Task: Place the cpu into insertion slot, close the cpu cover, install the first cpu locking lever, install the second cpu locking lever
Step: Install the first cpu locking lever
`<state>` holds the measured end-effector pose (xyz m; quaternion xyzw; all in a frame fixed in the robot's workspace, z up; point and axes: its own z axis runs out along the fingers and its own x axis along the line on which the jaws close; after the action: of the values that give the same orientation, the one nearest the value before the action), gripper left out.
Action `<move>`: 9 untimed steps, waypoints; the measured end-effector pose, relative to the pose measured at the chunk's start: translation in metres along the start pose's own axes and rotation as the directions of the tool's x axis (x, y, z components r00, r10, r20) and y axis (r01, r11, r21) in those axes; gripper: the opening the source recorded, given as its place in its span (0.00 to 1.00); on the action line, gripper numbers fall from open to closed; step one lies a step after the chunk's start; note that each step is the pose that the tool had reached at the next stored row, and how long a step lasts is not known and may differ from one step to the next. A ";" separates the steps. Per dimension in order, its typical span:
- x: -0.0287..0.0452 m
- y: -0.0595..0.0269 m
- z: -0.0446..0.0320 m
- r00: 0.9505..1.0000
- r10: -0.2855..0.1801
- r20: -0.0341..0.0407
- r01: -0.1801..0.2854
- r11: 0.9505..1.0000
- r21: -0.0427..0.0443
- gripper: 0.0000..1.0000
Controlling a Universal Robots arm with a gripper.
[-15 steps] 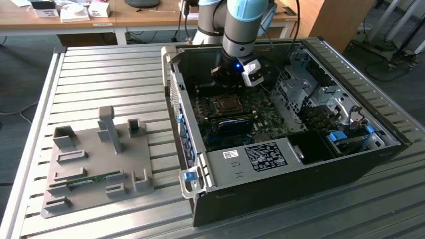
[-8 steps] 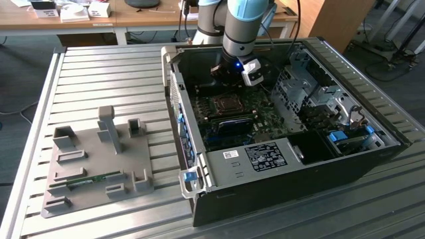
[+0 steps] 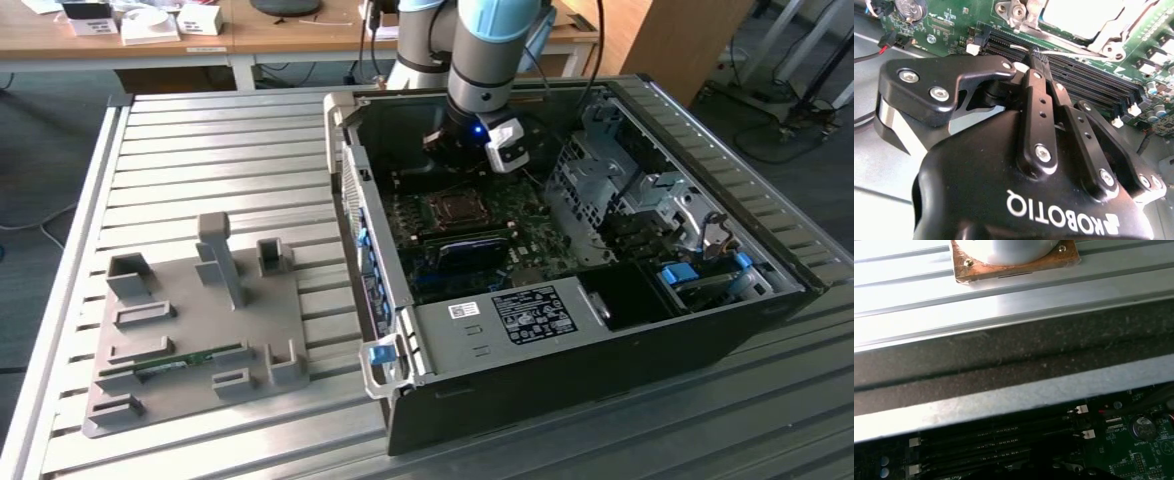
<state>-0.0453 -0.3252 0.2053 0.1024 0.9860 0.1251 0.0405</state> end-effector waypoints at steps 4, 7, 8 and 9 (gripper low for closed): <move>-0.0001 -0.0001 0.0000 1.000 0.004 -0.014 -0.004 1.000 0.003 0.11; -0.0002 0.0000 0.0001 1.000 0.004 -0.016 -0.004 1.000 0.003 0.11; -0.0002 -0.0001 0.0001 1.000 0.004 -0.017 -0.004 1.000 -0.001 0.11; -0.0003 -0.0002 0.0001 1.000 0.005 -0.018 -0.005 1.000 -0.006 0.11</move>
<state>-0.0451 -0.3254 0.2051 0.1036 0.9857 0.1292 0.0318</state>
